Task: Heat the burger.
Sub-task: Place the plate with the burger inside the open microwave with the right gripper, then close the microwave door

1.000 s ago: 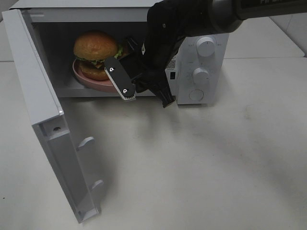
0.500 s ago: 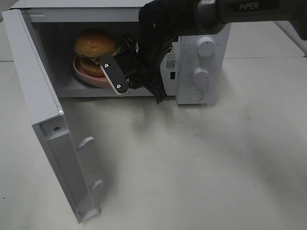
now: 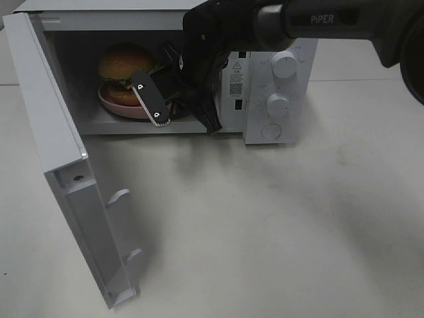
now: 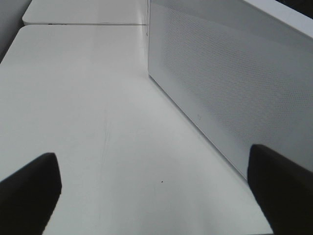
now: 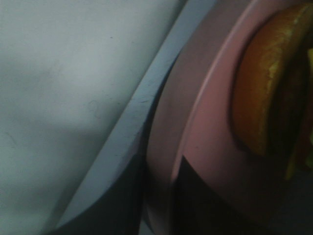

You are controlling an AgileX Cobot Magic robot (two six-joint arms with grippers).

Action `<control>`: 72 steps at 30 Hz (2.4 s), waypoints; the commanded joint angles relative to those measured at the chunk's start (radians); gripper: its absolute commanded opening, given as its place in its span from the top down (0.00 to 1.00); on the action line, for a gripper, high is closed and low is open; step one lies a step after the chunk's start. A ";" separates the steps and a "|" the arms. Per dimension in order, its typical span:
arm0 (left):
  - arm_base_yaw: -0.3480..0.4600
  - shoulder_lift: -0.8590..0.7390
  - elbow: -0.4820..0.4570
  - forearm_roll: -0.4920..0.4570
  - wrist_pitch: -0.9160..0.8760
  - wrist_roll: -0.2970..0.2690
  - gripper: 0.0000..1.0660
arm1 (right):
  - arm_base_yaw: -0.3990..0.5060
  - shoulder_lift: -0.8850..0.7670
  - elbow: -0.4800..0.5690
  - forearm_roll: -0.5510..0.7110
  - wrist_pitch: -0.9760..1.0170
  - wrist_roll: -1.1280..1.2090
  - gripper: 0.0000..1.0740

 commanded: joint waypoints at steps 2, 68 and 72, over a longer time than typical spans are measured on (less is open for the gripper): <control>0.004 -0.008 0.004 0.005 -0.003 -0.004 0.08 | -0.003 0.000 -0.013 0.002 -0.029 0.034 0.62; 0.004 -0.008 0.004 0.005 -0.003 -0.004 0.08 | -0.003 -0.664 0.791 -0.056 -0.144 1.006 0.29; 0.004 -0.008 0.004 0.005 -0.003 -0.004 0.08 | -0.003 -0.728 0.846 -0.056 -0.112 1.096 0.29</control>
